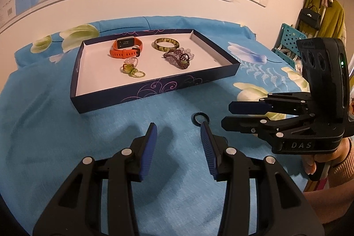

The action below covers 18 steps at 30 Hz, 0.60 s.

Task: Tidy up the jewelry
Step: 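Move the left tool to the black ring while the right tool moves to the silver ring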

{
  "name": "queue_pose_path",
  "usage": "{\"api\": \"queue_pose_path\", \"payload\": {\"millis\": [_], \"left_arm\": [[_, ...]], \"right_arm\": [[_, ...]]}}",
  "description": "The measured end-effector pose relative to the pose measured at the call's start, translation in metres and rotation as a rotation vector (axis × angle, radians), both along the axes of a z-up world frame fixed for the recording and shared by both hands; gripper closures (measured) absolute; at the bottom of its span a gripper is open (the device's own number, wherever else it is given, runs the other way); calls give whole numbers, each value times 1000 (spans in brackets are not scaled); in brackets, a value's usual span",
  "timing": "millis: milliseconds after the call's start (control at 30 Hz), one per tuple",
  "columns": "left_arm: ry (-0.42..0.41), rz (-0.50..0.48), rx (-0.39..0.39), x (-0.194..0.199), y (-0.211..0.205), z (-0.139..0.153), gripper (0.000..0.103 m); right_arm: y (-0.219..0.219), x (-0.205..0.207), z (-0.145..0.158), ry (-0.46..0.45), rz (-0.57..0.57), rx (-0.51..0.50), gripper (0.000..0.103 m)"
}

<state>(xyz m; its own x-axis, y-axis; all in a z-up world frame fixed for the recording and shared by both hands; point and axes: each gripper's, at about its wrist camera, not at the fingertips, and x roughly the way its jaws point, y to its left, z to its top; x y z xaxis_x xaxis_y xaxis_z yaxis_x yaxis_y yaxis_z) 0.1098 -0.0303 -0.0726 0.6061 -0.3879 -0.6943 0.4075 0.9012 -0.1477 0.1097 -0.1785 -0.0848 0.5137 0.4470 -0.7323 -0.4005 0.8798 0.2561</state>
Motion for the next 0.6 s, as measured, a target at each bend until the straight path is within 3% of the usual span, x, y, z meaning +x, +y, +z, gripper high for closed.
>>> {"api": "queue_pose_path", "payload": {"millis": [600], "left_arm": [[6,-4,0,-10,0,-1,62]], "right_arm": [[5,-17,-1,-2,10,0,69]]}}
